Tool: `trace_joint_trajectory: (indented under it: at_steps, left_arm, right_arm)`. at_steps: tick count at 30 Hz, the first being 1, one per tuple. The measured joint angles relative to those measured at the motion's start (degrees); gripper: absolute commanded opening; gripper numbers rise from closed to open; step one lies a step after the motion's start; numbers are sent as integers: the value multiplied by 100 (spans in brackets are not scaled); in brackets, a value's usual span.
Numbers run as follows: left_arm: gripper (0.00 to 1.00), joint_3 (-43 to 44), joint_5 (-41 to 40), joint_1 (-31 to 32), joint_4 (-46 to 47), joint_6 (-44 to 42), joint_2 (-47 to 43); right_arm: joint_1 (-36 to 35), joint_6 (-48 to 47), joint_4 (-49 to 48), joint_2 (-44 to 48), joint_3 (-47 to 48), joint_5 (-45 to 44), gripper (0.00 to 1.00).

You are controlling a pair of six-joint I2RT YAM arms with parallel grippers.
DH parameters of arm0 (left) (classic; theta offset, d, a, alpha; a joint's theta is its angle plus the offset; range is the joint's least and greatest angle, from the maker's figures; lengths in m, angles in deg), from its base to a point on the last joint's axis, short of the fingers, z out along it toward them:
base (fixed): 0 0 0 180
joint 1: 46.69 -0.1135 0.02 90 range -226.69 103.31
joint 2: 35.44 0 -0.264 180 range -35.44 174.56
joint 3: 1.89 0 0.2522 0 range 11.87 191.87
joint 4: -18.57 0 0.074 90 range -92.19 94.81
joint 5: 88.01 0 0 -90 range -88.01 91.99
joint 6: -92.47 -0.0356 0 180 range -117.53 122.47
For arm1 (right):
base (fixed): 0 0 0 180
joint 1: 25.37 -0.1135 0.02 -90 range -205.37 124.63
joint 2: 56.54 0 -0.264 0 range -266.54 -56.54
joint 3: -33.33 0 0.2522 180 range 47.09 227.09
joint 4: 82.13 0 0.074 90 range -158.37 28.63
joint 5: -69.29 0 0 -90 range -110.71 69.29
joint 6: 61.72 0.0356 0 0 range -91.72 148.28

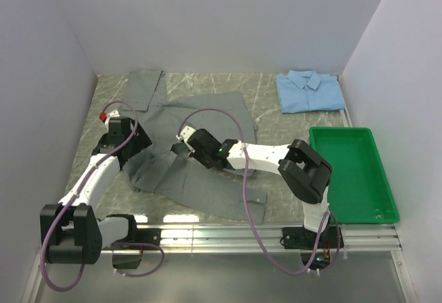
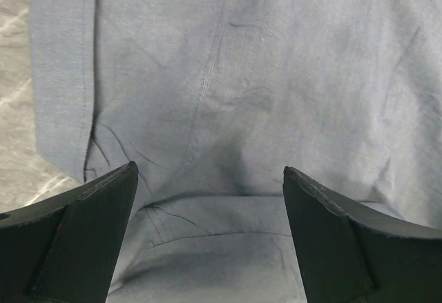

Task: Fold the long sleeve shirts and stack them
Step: Flatten the shirt out

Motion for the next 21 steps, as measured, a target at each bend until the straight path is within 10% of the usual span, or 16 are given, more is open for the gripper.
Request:
trace_joint_trajectory:
  at_steps: [11, 21]
  left_arm:
    - [92, 0, -236, -2, -4, -103, 9]
    - [92, 59, -219, -105, -44, -107, 367]
  right_arm:
    - [-328, -1121, 120, 772, -922, -87, 1]
    - [-341, -1362, 896, 1622, -1423, 898, 22]
